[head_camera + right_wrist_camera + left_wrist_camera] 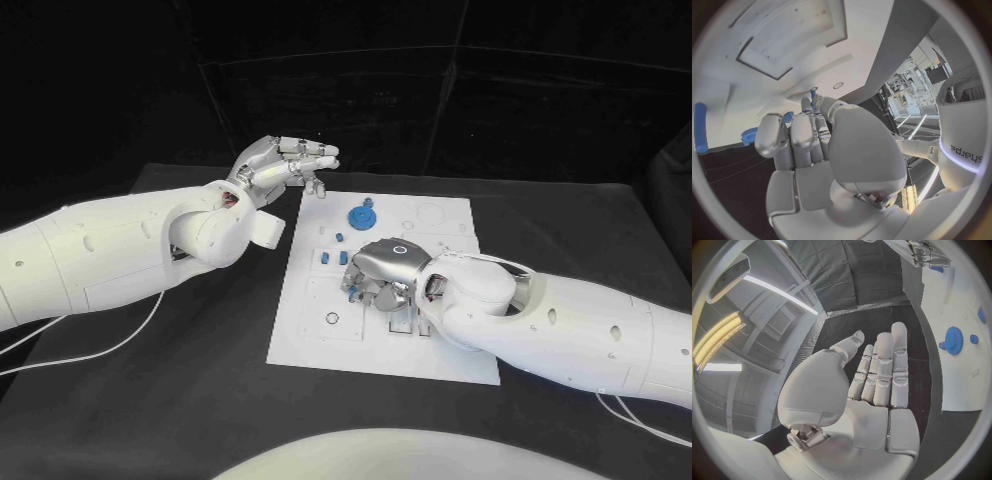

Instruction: Assemble the parts on the task board

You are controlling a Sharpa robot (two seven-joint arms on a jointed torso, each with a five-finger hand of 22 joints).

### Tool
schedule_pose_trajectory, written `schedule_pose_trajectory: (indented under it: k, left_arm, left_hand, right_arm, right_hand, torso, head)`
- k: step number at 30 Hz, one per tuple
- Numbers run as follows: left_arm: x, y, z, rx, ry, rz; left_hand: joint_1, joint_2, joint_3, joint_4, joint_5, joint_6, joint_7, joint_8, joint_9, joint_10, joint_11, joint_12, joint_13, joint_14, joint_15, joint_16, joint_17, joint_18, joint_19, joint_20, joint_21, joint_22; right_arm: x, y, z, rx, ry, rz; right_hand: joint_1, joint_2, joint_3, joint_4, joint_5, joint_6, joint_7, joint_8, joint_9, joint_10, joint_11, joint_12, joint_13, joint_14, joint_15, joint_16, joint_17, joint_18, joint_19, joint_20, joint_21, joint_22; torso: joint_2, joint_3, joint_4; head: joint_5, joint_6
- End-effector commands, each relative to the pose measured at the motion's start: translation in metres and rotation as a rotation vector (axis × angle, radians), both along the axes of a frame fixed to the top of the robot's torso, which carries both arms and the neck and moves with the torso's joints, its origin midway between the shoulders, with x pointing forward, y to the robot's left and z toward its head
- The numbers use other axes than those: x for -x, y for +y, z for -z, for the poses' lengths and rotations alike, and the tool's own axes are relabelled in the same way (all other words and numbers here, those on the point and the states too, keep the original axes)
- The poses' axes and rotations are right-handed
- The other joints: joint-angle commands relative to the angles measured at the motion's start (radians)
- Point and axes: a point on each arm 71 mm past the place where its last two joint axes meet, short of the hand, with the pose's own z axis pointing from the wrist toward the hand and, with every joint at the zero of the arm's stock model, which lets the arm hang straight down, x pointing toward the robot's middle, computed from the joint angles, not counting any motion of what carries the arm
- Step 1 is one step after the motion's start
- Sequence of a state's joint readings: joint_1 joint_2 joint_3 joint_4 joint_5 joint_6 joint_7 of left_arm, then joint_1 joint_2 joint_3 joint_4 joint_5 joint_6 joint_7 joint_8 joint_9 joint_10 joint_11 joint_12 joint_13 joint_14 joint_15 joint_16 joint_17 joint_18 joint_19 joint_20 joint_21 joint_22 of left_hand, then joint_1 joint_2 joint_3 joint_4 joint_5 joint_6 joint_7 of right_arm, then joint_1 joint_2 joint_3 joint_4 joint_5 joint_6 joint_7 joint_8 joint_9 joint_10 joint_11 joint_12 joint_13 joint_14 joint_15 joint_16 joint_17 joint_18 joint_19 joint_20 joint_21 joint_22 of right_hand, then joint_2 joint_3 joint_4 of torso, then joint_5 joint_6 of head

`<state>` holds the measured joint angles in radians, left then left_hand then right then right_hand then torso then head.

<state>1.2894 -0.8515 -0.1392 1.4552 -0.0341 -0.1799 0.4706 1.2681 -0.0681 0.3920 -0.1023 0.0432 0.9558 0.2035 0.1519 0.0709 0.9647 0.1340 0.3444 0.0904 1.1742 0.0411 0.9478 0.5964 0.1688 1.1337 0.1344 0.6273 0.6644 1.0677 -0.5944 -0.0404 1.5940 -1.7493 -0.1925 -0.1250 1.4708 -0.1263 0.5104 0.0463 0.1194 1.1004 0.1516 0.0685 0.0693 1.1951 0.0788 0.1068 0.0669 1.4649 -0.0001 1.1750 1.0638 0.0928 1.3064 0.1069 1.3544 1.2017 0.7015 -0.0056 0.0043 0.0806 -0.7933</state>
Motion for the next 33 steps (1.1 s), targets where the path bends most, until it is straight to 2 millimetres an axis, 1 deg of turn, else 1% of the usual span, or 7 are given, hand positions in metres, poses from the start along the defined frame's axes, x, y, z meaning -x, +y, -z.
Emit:
schedule_pose_trajectory:
  k: [1, 11, 22, 29, 33]
  left_arm:
    - [-0.0003, -0.0003, -0.0008, 0.006, 0.001, 0.003]
    - [-0.0012, 0.0016, -0.0005, 0.003, 0.002, -0.001]
    - [-0.0019, 0.0033, -0.0002, 0.002, 0.003, -0.004]
    - [-0.002, 0.0038, -0.0001, 0.001, 0.004, -0.005]
    - [-0.0022, 0.0041, -0.0001, 0.001, 0.004, -0.005]
  left_hand:
    - [-0.003, 0.007, -0.006, 0.001, 0.005, -0.005, 0.002, 0.003, -0.001, -0.009, -0.001, 0.006, 0.001, -0.007, 0.003, 0.001, -0.002, 0.013, 0.001, 0.006, -0.004, -0.001]
    - [-0.003, 0.007, -0.006, 0.001, 0.005, -0.005, 0.002, 0.003, -0.001, -0.009, -0.001, 0.006, 0.001, -0.007, 0.003, 0.001, -0.002, 0.013, 0.001, 0.006, -0.004, -0.001]
    - [-0.002, 0.007, -0.009, 0.0, 0.005, -0.006, 0.002, 0.004, -0.001, -0.01, -0.001, 0.008, 0.001, -0.007, 0.003, 0.002, -0.003, 0.013, 0.002, 0.006, -0.005, -0.003]
    - [-0.002, 0.007, -0.009, 0.0, 0.005, -0.006, 0.002, 0.004, -0.001, -0.01, -0.001, 0.008, 0.001, -0.007, 0.003, 0.002, -0.003, 0.013, 0.002, 0.006, -0.005, -0.003]
    - [-0.002, 0.007, -0.009, 0.0, 0.005, -0.006, 0.002, 0.004, -0.001, -0.01, -0.001, 0.008, 0.001, -0.007, 0.003, 0.002, -0.003, 0.013, 0.002, 0.006, -0.005, -0.003]
  right_arm:
    - [0.0017, 0.0004, 0.0031, 0.035, -0.002, -0.009]
    - [0.0047, 0.0012, 0.001, 0.021, -0.018, -0.018]
    - [0.0061, 0.0019, -0.0002, 0.014, -0.028, -0.022]
    - [0.0061, 0.0021, -0.0003, 0.012, -0.031, -0.022]
    - [0.0066, 0.0024, -0.0007, 0.008, -0.034, -0.024]
  right_hand:
    - [-0.01, 0.003, 0.006, -0.001, 0.006, 0.0, 0.004, -0.002, 0.0, -0.001, 0.006, -0.006, 0.0, 0.028, 0.0, 0.003, 0.0, -0.007, 0.007, 0.0, 0.005, 0.001]
    - [-0.012, 0.004, 0.007, -0.004, 0.008, 0.002, 0.003, -0.001, 0.001, 0.0, 0.006, -0.006, 0.001, 0.028, 0.0, 0.004, 0.0, -0.007, 0.007, 0.0, 0.005, 0.001]
    - [-0.017, 0.002, 0.006, -0.007, 0.01, 0.004, 0.002, 0.001, 0.002, 0.003, 0.005, -0.005, 0.002, 0.027, -0.001, 0.005, 0.0, -0.008, 0.008, 0.0, 0.006, 0.003]
    - [-0.021, 0.0, 0.004, -0.009, 0.011, 0.003, 0.003, 0.0, 0.001, 0.002, 0.005, -0.006, 0.002, 0.027, -0.001, 0.005, -0.002, -0.007, 0.007, 0.0, 0.006, 0.002]
    - [-0.022, -0.001, 0.004, -0.009, 0.011, 0.003, 0.003, 0.0, 0.001, 0.002, 0.005, -0.006, 0.002, 0.027, -0.001, 0.005, -0.001, -0.007, 0.007, 0.0, 0.006, 0.003]
  torso:
    - [0.0, 0.0004, -0.0003]
    - [-0.001, 0.0007, -0.0005]
    - [0.0, 0.0001, 0.0001]
    - [0.0, -0.0008, 0.0004]
    - [0.0, -0.0003, 0.0001]
  head:
    - [0.0, -0.001]
    - [0.001, -0.002]
    - [0.0, -0.002]
    - [0.0, -0.004]
    - [0.001, -0.004]
